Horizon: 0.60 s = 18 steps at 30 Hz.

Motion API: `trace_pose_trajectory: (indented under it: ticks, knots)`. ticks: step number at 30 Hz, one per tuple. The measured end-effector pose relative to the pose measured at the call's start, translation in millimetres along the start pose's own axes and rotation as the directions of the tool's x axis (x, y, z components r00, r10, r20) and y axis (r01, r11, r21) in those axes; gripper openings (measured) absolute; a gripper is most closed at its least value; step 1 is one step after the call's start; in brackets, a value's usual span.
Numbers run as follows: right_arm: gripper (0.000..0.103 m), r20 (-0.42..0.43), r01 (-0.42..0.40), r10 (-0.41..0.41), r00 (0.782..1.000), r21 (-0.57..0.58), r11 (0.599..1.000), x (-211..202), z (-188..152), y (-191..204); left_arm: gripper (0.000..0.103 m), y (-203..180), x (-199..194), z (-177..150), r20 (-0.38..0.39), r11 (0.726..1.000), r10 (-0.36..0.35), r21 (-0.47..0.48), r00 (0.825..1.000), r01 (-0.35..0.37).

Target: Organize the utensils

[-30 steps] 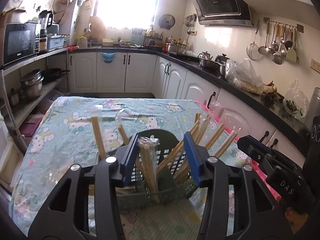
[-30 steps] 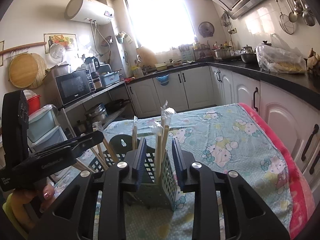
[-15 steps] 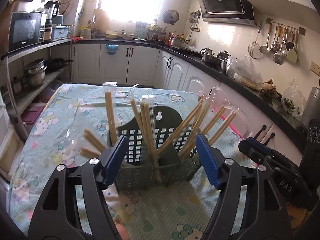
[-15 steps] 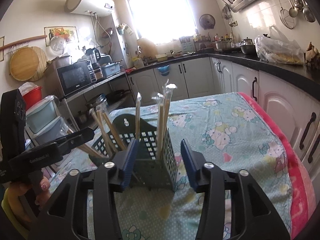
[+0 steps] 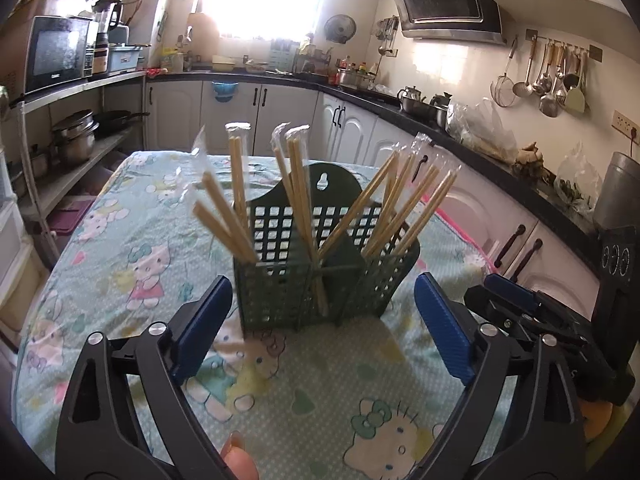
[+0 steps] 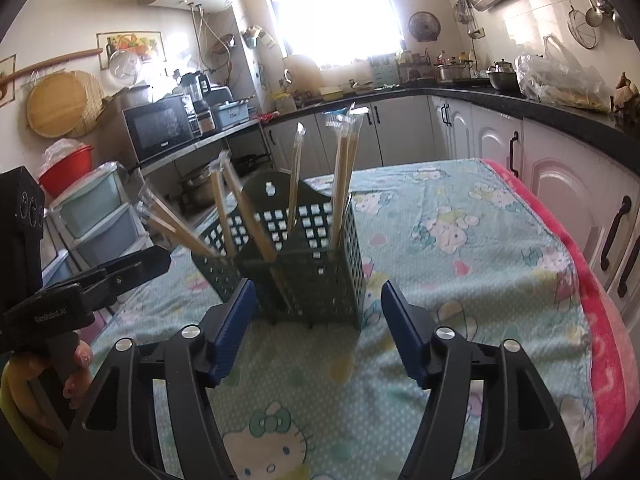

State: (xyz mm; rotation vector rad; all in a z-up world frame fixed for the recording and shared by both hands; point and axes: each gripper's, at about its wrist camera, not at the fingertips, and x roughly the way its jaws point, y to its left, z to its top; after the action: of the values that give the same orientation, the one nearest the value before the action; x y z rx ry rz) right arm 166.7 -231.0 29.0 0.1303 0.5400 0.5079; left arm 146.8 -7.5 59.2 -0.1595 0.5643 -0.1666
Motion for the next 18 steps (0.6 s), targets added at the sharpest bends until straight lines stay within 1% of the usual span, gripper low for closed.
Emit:
trace_pose_trajectory:
  ticks: [5, 14, 18]
  knots:
    - [0.07, -0.032, 0.0, -0.001, 0.999, -0.016, 1.0, -2, -14, 5, 0.092, 4, -3, -13, -0.017, 1.0, 0.006, -0.009, 1.0, -0.006]
    - [0.079, -0.067, 0.003, -0.005, 0.998, -0.036, 0.999, -4, -36, 13, 0.092, 11, -3, -39, -0.053, 0.999, 0.014, -0.03, 0.999, -0.015]
    - [0.082, -0.08, 0.011, -0.014, 0.997, -0.037, 0.999, -2, -44, 13, 0.092, 12, -3, -48, -0.054, 0.999, 0.02, -0.037, 0.998, -0.022]
